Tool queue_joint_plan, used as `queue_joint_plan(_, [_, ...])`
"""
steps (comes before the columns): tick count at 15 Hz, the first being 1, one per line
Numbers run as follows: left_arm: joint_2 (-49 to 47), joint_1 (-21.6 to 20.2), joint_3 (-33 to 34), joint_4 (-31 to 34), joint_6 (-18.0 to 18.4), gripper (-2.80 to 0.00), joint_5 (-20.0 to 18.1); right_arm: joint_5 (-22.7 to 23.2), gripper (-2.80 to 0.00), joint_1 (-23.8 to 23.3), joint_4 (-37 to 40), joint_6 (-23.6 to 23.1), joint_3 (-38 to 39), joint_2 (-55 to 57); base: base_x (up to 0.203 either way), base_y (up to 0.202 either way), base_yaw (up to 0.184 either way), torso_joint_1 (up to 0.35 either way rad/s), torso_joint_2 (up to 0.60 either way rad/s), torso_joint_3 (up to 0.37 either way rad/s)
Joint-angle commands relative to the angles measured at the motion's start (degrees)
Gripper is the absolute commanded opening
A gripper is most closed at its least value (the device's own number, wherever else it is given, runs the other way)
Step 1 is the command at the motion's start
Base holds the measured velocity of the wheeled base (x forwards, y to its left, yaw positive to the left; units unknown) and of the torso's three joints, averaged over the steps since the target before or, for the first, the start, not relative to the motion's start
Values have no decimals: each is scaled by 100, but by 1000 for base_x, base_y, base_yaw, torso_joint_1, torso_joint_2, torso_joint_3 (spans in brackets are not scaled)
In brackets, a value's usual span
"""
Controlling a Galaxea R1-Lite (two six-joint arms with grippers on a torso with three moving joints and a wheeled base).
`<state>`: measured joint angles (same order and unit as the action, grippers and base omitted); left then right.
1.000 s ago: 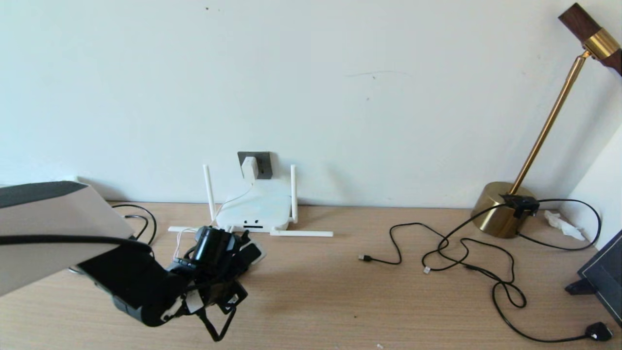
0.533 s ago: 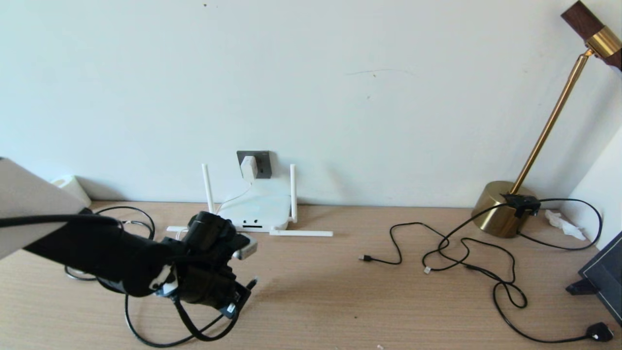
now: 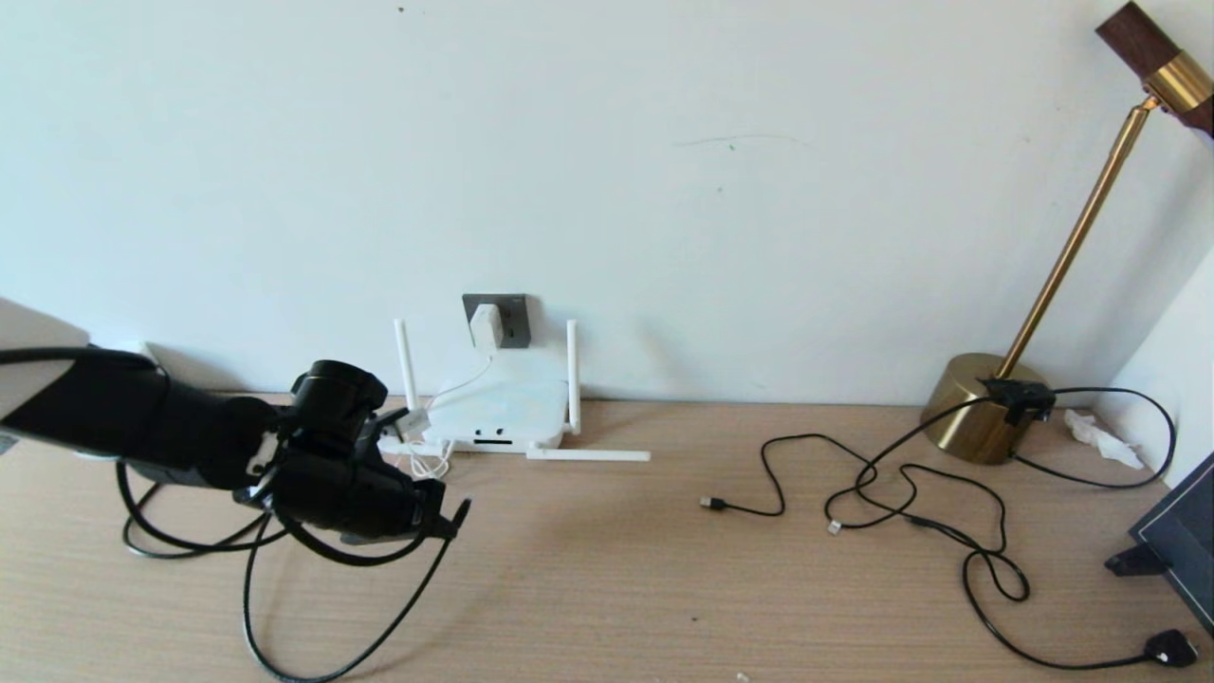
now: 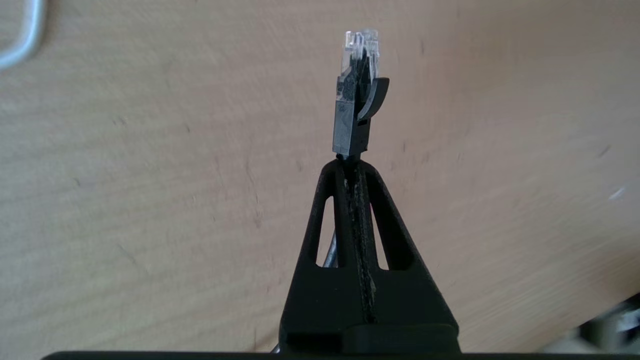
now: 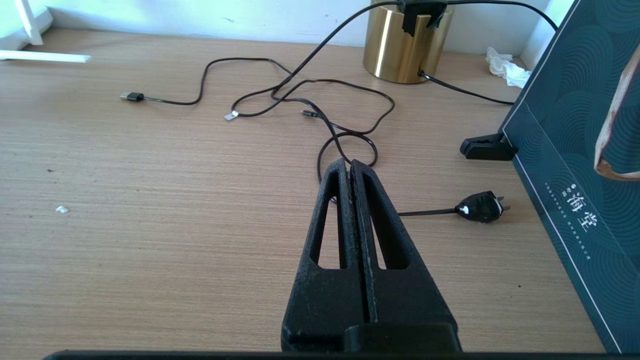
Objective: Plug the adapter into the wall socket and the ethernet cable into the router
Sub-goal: Plug cable into router interface
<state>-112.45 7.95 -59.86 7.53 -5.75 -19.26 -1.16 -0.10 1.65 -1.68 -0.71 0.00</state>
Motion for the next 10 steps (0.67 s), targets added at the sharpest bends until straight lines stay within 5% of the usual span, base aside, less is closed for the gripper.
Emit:
queue_joint_plan(1, [-414, -182, -354, 23, -269, -280, -207, -7, -280, 1, 2, -8, 0, 9, 0, 0, 0, 0, 0, 0])
queue_joint_plan(10, [-956, -259, -1034, 29, -954, -280, -513, -7, -280, 1, 2, -8, 0, 9, 0, 0, 0, 0, 0, 0])
